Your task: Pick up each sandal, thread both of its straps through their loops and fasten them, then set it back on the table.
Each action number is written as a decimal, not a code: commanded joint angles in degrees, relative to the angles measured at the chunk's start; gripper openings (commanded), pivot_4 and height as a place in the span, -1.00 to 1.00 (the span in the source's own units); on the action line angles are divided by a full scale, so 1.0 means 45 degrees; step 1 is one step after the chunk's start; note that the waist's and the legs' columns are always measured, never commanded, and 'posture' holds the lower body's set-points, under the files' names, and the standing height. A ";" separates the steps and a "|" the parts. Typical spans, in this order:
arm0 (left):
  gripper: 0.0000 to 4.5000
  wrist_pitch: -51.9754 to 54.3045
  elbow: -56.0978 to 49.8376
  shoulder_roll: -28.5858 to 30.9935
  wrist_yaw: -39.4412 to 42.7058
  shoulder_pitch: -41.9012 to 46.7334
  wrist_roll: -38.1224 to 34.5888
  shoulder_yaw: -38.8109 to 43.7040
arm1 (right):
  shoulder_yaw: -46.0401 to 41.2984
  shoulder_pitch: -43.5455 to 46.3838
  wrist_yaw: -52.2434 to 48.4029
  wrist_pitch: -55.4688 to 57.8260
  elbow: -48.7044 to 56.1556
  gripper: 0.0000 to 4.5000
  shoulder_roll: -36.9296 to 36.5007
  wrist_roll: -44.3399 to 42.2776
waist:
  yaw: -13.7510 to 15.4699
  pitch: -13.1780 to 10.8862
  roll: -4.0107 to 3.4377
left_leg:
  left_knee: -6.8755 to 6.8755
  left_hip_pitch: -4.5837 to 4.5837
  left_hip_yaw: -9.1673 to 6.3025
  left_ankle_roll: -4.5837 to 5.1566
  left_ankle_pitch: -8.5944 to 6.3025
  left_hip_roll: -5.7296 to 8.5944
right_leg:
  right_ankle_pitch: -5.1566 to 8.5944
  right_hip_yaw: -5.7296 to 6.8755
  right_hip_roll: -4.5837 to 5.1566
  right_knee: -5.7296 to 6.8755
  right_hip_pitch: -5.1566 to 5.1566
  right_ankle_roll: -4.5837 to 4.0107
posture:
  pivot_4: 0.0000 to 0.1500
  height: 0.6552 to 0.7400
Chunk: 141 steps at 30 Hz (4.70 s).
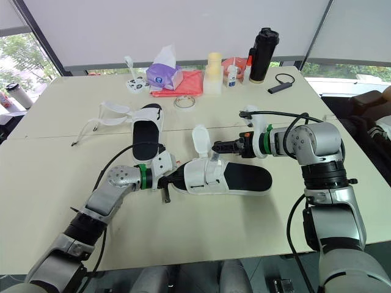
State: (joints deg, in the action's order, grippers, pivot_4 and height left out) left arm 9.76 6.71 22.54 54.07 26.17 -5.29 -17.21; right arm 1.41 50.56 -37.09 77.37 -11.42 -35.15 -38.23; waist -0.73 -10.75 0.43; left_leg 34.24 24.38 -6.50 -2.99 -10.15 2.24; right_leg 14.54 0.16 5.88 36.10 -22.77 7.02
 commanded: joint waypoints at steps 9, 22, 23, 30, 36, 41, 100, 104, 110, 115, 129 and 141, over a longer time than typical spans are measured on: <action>-1.00 0.0497 0.0214 -0.0007 0.0006 -0.0451 0.0434 -0.0606 | 0.0332 0.0556 -0.0436 -0.1416 -0.0419 0.97 0.0141 0.1178 | 0.0001 0.0000 -0.0001 | -0.0002 -0.0001 0.0001 0.0000 0.0000 0.0002 | -0.0001 0.0001 -0.0001 0.0002 -0.0002 0.0003 | 1.00 1.00; -1.00 0.0579 0.0053 -0.0050 -0.0136 -0.0493 0.0437 -0.0604 | 0.2973 -0.0460 -0.1132 -0.4896 -0.0567 0.97 -0.0395 0.4628 | 0.0008 0.0001 -0.0002 | -0.0002 -0.0003 0.0000 0.0000 0.0000 0.0004 | 0.0000 0.0001 -0.0001 0.0002 0.0001 0.0007 | 1.00 1.00; -1.00 0.0572 0.0050 -0.0053 -0.0141 -0.0492 0.0436 -0.0601 | 0.2996 -0.0509 -0.1250 -0.5017 -0.0503 0.97 -0.0465 0.4745 | 0.0015 0.0001 -0.0002 | -0.0002 -0.0003 0.0000 -0.0001 0.0000 0.0003 | 0.0000 0.0001 -0.0001 0.0002 0.0001 0.0007 | 1.00 1.00; -1.00 0.0497 0.0102 -0.0070 -0.0180 -0.0471 0.0458 -0.0573 | 0.1776 0.0120 -0.1413 -0.4811 -0.0578 0.97 -0.0499 0.4482 | 0.0014 0.0000 -0.0002 | -0.0002 -0.0003 -0.0002 0.0000 0.0000 0.0005 | 0.0001 0.0001 -0.0001 0.0002 0.0001 0.0008 | 1.00 1.00; -1.00 0.0425 0.0195 -0.0108 -0.0183 -0.0423 0.0468 -0.0576 | -0.0376 0.2178 -0.1710 -0.2591 -0.1468 0.97 0.0163 0.2693 | 0.0006 -0.0007 -0.0030 | -0.0002 -0.0003 -0.0004 -0.0001 0.0000 0.0004 | 0.0000 -0.0001 -0.0001 0.0007 -0.0003 0.0005 | 1.00 1.00; -1.00 0.0395 0.0257 -0.0146 -0.0217 -0.0370 0.0502 -0.0555 | -0.0571 0.2605 -0.2140 -0.1376 -0.1941 0.97 0.0710 0.2030 | 0.0039 0.0003 -0.0021 | -0.0007 -0.0006 -0.0012 -0.0001 0.0000 0.0006 | 0.0002 0.0004 -0.0002 0.0000 0.0008 0.0003 | 1.00 1.00; -1.00 0.0210 0.0104 -0.0202 -0.0806 -0.0551 0.0477 -0.0413 | -0.2053 0.4387 -0.3900 -0.1859 -0.5615 0.97 0.3750 0.0645 | -0.0016 0.0002 -0.0034 | -0.0006 -0.0008 -0.0009 -0.0002 0.0001 0.0007 | -0.0004 0.0001 -0.0008 0.0027 -0.0009 0.0014 | 1.00 1.00; -1.00 0.0209 0.0088 -0.0210 -0.0820 -0.0566 0.0484 -0.0422 | -0.2047 0.4466 -0.3854 -0.1971 -0.5692 0.97 0.3757 0.0652 | -0.0016 0.0002 -0.0034 | -0.0006 -0.0008 -0.0009 -0.0002 0.0001 0.0007 | -0.0004 0.0001 -0.0008 0.0027 -0.0009 0.0014 | 1.00 1.00; -1.00 0.0196 0.0100 -0.0245 -0.0837 -0.0562 0.0479 -0.0428 | -0.2021 0.4568 -0.3794 -0.2127 -0.5779 0.97 0.3746 0.0719 | -0.0014 0.0002 -0.0034 | -0.0006 -0.0008 -0.0009 -0.0002 0.0001 0.0007 | -0.0004 0.0001 -0.0008 0.0027 -0.0008 0.0014 | 1.00 1.00; -1.00 0.0180 0.0096 -0.0266 -0.0841 -0.0579 0.0482 -0.0445 | -0.1942 0.4509 -0.3785 -0.2151 -0.5612 0.40 0.3713 0.0714 | -0.0012 0.0002 -0.0034 | -0.0006 -0.0008 -0.0009 -0.0002 0.0001 0.0007 | -0.0004 0.0001 -0.0008 0.0027 -0.0009 0.0014 | 1.00 1.00; -1.00 0.0373 0.0116 -0.0369 -0.0816 -0.0610 0.0215 -0.0183 | -0.0237 0.0602 -0.4060 -0.2532 0.3112 -0.99 0.2157 0.0267 | -0.0014 0.0003 -0.0033 | -0.0007 -0.0003 -0.0015 -0.0002 0.0000 0.0009 | -0.0003 0.0001 -0.0006 0.0024 -0.0007 0.0018 | 1.00 1.00; -1.00 0.1779 0.0041 -0.0688 -0.0781 -0.0461 -0.0844 0.0687 | 0.1140 -0.4488 -0.3616 -0.7320 1.0123 -0.99 0.0825 0.1451 | 0.0006 0.0002 -0.0025 | -0.0004 -0.0003 -0.0015 -0.0002 0.0000 0.0002 | 0.0005 0.0002 -0.0004 0.0010 -0.0002 0.0023 | 1.00 1.00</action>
State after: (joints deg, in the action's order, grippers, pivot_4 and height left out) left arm 15.05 5.69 19.15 50.71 24.66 -8.73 -14.59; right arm 5.76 30.61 -53.95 49.78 29.66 -32.11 -32.86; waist -0.71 -10.74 0.32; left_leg 34.22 24.37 -6.57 -3.00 -10.15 2.25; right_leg 14.57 0.18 5.86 36.15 -22.78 7.13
